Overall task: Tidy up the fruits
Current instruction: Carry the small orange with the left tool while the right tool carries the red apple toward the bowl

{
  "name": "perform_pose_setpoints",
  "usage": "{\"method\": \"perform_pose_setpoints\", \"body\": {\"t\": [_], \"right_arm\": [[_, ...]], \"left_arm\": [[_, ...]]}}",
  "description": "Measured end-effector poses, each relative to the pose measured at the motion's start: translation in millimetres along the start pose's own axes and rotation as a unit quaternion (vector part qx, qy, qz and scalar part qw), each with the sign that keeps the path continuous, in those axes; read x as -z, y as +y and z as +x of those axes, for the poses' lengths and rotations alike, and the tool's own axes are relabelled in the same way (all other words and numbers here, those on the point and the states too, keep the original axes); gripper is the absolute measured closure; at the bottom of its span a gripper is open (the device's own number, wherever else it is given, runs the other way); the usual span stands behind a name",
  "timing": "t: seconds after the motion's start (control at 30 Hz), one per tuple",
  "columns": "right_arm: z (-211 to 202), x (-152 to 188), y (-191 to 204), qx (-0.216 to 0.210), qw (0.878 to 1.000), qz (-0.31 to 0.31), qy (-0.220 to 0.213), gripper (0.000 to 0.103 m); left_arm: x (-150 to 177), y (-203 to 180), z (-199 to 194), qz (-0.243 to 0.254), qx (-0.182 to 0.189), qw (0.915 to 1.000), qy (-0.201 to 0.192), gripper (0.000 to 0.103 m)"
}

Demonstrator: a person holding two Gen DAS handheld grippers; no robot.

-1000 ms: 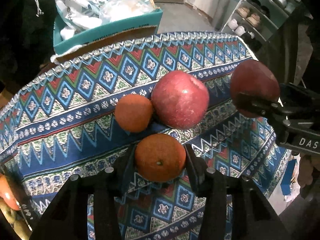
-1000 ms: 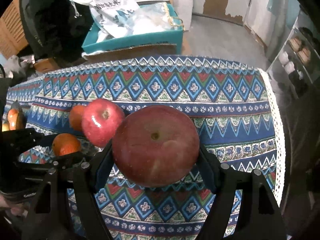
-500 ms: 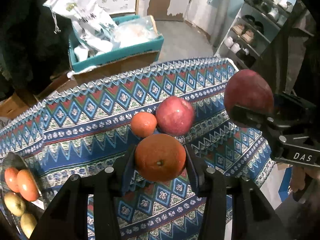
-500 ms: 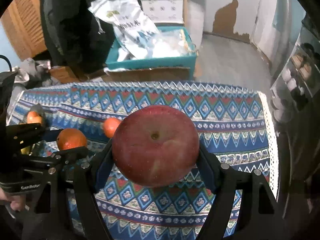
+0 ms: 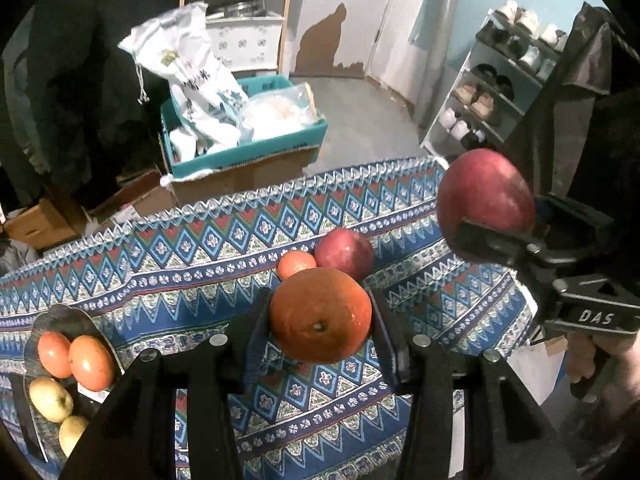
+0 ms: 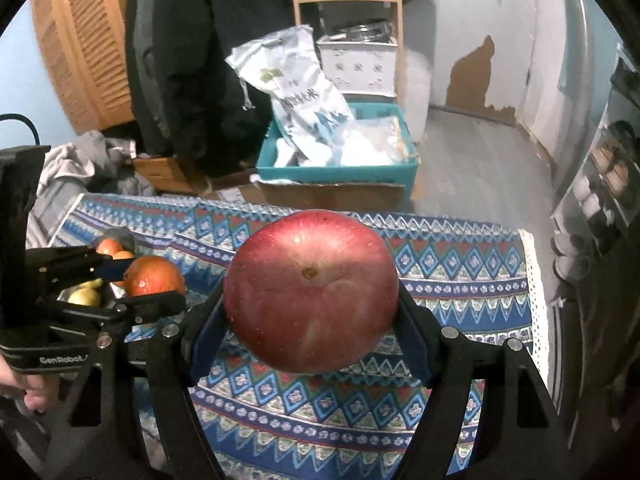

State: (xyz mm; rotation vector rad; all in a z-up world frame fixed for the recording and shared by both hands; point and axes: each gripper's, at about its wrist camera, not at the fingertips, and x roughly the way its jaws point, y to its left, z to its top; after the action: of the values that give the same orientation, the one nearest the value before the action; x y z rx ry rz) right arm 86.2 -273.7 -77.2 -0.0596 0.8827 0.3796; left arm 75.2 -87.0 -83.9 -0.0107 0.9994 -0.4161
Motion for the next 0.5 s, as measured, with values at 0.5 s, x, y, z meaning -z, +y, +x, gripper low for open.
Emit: {"method": "perform_pose_setpoints", "body": {"t": [0.5], "right_arm": [[-24.8,-13.6,41.5,-0.041,0.999,-0.021,-0.023,0.027]], "left_arm": [[12.3,17.9,-55.4,-0.010,0.002,0.9991,-0.041,0.055]]}}
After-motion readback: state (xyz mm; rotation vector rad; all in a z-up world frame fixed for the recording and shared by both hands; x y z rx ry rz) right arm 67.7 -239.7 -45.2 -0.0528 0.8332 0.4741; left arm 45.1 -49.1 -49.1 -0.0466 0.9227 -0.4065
